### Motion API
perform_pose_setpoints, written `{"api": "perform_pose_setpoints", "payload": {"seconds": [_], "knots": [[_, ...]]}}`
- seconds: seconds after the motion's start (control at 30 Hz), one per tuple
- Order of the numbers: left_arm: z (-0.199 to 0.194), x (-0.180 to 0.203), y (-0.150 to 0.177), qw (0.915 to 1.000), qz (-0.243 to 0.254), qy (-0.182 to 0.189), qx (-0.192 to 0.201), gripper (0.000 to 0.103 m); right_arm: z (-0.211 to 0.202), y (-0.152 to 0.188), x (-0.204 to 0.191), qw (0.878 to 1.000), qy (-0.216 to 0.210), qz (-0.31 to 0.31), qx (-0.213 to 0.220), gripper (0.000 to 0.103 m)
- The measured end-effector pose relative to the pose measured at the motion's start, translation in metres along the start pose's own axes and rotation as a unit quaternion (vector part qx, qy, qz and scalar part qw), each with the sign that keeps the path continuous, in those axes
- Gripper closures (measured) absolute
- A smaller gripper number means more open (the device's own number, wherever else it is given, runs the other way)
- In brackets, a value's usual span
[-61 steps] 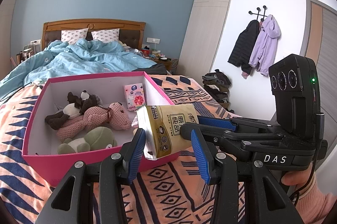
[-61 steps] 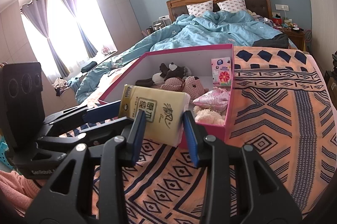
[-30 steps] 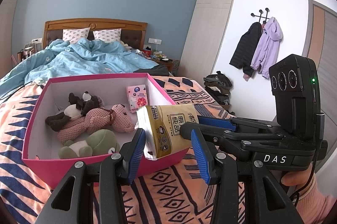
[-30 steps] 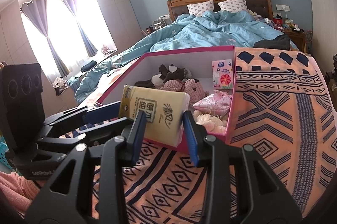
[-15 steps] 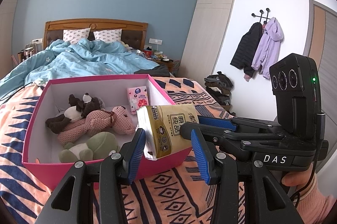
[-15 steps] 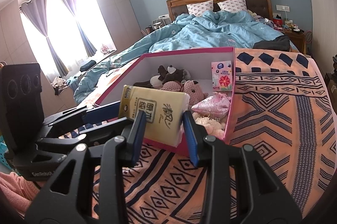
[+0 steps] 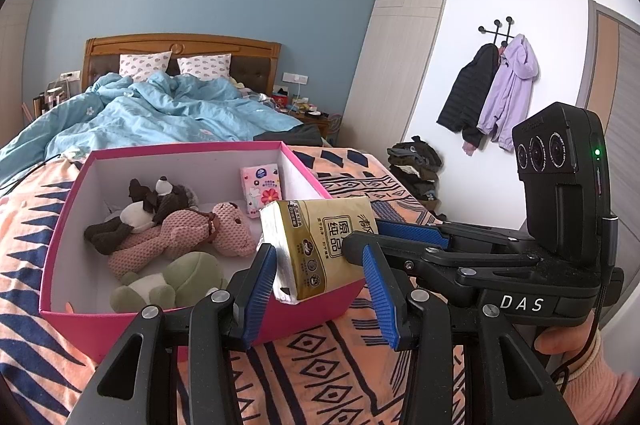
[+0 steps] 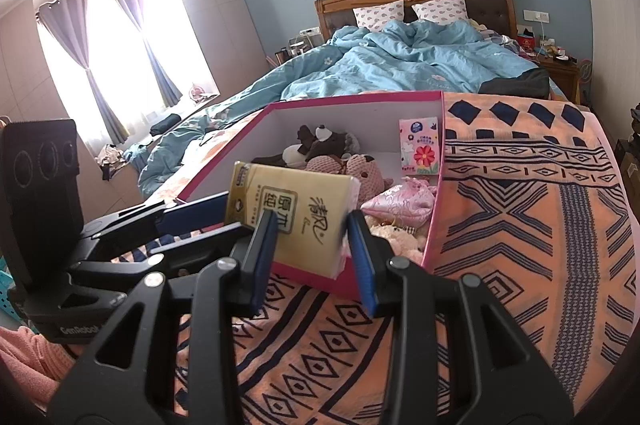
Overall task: Organize objects
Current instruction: 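Hold the beige carton with the right gripper above the box rim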
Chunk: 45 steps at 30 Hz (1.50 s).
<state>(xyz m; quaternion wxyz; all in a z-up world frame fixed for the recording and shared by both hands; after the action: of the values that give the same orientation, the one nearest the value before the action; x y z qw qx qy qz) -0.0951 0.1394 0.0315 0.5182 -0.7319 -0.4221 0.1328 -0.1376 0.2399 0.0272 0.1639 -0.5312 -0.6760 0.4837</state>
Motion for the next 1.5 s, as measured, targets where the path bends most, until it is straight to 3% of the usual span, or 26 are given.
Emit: {"api": "perform_pose_setpoints", "payload": {"seconds": [1.5], "knots": [[0.007,-0.0058,-0.0027,1.0,-0.006,0.0,0.004,0.058,0.0058,-0.0082,0.0063,1.0,0.004,-0.002,-0.002,0.064]]}}
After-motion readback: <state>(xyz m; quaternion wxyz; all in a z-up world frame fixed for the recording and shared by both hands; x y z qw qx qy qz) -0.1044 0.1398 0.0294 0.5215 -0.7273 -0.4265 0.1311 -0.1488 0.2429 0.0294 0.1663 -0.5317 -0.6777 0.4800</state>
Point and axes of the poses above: each gripper's, at about its wrist camera, not at the fingertips, and z roughly the way its jaws point, x to its right, y to its underside, the point moved 7 cm from there along z, roughly the way its jaws point, and after that the axes turned 3 degrees about x, right-handed, at the moved point
